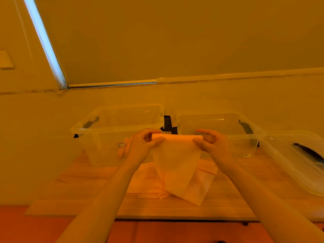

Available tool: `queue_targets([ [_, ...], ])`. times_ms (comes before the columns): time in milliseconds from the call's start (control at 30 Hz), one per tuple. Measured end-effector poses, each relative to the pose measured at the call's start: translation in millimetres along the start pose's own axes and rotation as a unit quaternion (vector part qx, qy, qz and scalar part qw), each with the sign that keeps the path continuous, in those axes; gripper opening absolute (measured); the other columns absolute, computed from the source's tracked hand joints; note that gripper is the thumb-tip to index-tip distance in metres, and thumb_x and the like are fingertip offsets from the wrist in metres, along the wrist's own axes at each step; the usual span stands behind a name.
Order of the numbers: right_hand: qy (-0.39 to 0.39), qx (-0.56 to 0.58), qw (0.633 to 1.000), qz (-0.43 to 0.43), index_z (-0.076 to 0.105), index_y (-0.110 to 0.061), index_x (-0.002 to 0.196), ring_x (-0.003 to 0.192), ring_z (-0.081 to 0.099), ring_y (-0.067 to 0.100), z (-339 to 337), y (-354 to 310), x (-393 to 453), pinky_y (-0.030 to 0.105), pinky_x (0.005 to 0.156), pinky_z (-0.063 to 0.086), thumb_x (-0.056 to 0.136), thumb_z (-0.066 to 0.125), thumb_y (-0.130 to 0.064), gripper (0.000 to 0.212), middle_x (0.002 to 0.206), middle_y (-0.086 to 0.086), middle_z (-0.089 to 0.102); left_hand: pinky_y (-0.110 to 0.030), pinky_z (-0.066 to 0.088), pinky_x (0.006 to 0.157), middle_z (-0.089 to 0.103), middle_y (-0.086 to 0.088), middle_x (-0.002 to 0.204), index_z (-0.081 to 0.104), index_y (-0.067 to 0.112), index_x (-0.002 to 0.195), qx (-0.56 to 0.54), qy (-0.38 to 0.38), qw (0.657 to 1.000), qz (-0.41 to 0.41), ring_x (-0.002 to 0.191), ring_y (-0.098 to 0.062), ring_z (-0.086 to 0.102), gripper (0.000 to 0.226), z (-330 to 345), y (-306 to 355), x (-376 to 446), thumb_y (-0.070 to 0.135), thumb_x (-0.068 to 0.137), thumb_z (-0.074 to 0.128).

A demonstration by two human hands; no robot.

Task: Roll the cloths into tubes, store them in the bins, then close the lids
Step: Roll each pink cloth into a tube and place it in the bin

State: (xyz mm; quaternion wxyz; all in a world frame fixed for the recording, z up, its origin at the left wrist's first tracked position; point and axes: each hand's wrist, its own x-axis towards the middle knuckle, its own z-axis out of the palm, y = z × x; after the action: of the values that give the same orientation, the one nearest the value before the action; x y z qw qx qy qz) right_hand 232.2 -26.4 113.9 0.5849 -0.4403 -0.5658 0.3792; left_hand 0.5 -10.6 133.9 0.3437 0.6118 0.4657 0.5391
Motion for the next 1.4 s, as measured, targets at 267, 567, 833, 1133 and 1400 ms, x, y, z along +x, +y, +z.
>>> queue_targets([
  [267,-0.005,-0.026,1.000,0.003,0.064,-0.014,0.104,0.094,0.065,0.017,0.0,2.7,-0.7,0.022,0.067,0.057,0.084,0.070,-0.012,0.021,0.109,0.003,0.063,-0.014,0.051,0.063,0.064,0.012,0.098,0.068,0.026,0.097,0.027,-0.002,0.999,-0.019,0.089,-0.004,0.061,0.013,1.6,-6.9,-4.6,0.021,0.084,0.069],
  [567,0.000,-0.013,1.000,0.008,0.065,-0.007,0.111,0.093,0.065,0.008,0.6,11.4,-1.6,0.018,0.068,0.055,0.081,0.071,-0.005,0.030,0.106,-0.002,0.066,-0.011,0.052,0.062,0.064,0.011,0.096,0.068,0.018,0.108,0.021,-0.009,0.999,-0.028,0.086,-0.003,0.062,0.025,2.5,-10.0,-4.5,0.015,0.083,0.070],
  [833,0.005,-0.025,1.000,0.007,0.064,-0.016,0.110,0.096,0.063,0.010,3.7,15.3,-0.1,0.022,0.071,0.056,0.084,0.070,-0.012,0.027,0.108,-0.002,0.065,-0.016,0.054,0.065,0.063,0.011,0.101,0.066,0.024,0.104,0.015,-0.007,0.999,-0.032,0.091,-0.006,0.062,0.024,0.7,-12.7,-7.4,0.017,0.082,0.072],
  [1133,-0.004,-0.024,1.000,0.010,0.065,-0.014,0.105,0.094,0.065,0.011,4.5,19.6,-2.8,0.025,0.072,0.058,0.080,0.073,-0.008,0.027,0.106,-0.002,0.065,-0.007,0.048,0.057,0.061,0.014,0.092,0.067,0.013,0.107,0.019,0.008,0.999,-0.025,0.077,0.003,0.059,0.023,3.3,-14.4,-12.8,0.013,0.084,0.070],
  [1400,0.001,-0.034,0.999,-0.002,0.064,-0.021,0.096,0.092,0.066,0.014,6.3,22.9,-3.1,0.021,0.067,0.057,0.085,0.068,-0.016,0.013,0.100,0.000,0.067,-0.007,0.049,0.063,0.059,0.018,0.097,0.065,0.015,0.114,0.026,-0.007,1.000,-0.011,0.081,0.007,0.061,0.034,1.0,-15.4,-14.1,0.007,0.082,0.071],
])
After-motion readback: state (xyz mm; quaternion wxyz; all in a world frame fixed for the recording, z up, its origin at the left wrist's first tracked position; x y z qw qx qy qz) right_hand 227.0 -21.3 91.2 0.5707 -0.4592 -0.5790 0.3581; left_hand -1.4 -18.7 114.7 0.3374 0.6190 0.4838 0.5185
